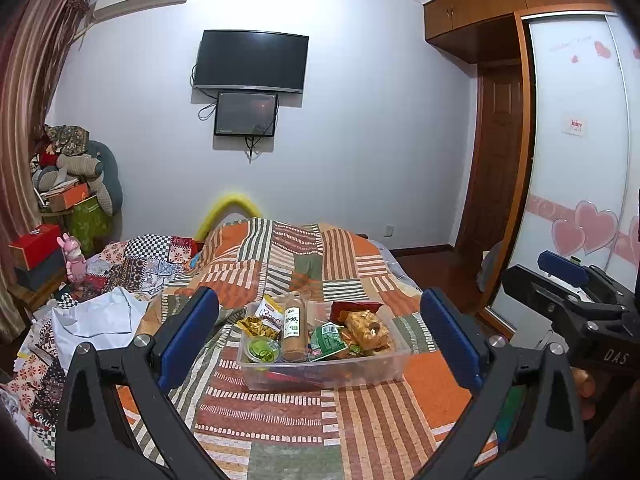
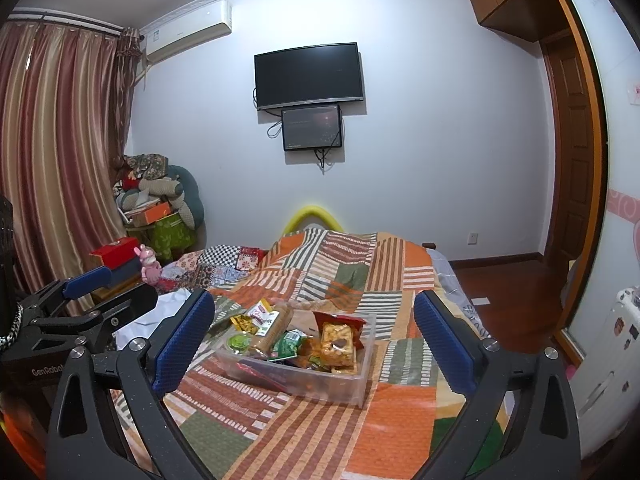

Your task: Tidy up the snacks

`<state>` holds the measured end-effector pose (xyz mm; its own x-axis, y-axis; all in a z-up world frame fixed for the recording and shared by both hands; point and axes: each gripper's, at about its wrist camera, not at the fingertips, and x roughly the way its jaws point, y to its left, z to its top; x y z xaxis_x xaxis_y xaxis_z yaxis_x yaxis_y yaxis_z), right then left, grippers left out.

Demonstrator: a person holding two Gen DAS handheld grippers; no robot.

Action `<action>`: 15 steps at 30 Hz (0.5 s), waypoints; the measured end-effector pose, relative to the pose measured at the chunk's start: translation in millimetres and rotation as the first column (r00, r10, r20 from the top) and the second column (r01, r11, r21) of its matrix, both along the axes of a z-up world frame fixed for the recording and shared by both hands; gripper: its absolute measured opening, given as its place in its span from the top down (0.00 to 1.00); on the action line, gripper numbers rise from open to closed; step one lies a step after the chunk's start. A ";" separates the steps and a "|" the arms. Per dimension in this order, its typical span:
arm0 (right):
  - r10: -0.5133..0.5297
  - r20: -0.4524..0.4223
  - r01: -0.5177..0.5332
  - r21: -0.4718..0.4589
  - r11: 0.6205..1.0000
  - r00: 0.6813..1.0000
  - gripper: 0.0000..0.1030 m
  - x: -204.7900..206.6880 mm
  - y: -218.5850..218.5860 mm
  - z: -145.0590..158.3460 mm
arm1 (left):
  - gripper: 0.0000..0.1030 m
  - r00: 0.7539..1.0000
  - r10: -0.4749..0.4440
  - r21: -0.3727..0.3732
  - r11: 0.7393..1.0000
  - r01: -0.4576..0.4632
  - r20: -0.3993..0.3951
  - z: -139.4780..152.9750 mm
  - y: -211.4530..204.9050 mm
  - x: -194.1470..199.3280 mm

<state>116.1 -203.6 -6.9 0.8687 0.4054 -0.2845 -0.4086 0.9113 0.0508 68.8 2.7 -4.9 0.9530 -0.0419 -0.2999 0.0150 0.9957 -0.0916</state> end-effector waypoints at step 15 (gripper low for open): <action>0.000 -0.002 0.000 -0.002 1.000 1.000 0.02 -0.8 -0.9 1.5 | 0.00 1.000 -0.011 -0.009 1.000 0.011 0.003 0.1 -0.1 2.0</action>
